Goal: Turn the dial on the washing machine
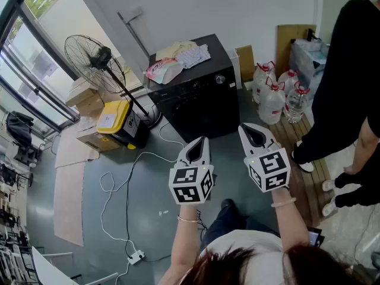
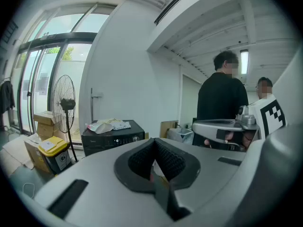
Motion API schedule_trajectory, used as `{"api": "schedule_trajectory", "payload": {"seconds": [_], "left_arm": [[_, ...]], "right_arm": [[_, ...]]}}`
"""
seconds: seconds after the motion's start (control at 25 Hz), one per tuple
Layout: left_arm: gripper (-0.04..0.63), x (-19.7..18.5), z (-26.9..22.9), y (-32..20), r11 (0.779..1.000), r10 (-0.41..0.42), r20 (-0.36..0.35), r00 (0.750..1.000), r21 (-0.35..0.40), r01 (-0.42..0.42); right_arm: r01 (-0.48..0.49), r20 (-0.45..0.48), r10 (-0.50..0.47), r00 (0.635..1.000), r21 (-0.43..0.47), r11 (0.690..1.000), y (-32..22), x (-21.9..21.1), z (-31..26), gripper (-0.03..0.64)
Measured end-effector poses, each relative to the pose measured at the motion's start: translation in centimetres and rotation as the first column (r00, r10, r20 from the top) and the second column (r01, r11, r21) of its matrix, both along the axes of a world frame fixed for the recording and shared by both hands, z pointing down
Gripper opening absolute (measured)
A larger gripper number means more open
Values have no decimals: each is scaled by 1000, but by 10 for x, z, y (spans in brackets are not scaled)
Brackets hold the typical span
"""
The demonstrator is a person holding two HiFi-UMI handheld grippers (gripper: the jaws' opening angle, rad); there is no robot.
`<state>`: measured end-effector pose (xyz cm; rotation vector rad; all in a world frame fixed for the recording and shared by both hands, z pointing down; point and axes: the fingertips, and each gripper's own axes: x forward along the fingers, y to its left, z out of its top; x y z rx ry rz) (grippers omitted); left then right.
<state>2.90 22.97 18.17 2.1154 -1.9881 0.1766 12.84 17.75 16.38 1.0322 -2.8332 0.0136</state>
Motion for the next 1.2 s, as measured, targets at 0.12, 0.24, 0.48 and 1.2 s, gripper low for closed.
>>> {"api": "schedule_trajectory", "payload": {"seconds": [0.12, 0.24, 0.48, 1.2], "left_arm": [[15, -10, 0, -4, 1000, 1, -5, 1000, 2, -1], [14, -22, 1, -12, 1000, -7, -7, 1000, 8, 8], [15, -44, 13, -29, 1000, -3, -12, 1000, 2, 3], [15, -111, 23, -105, 997, 74, -27, 997, 11, -74]], "right_arm": [[-7, -9, 7, 1000, 4, 1000, -5, -9, 0, 26], [1, -28, 0, 1000, 22, 1000, -10, -22, 3, 26], [0, 1, 0, 1000, -22, 1000, -21, -42, 13, 26], [-96, 28, 97, 995, -43, 994, -86, -101, 20, 26]]}}
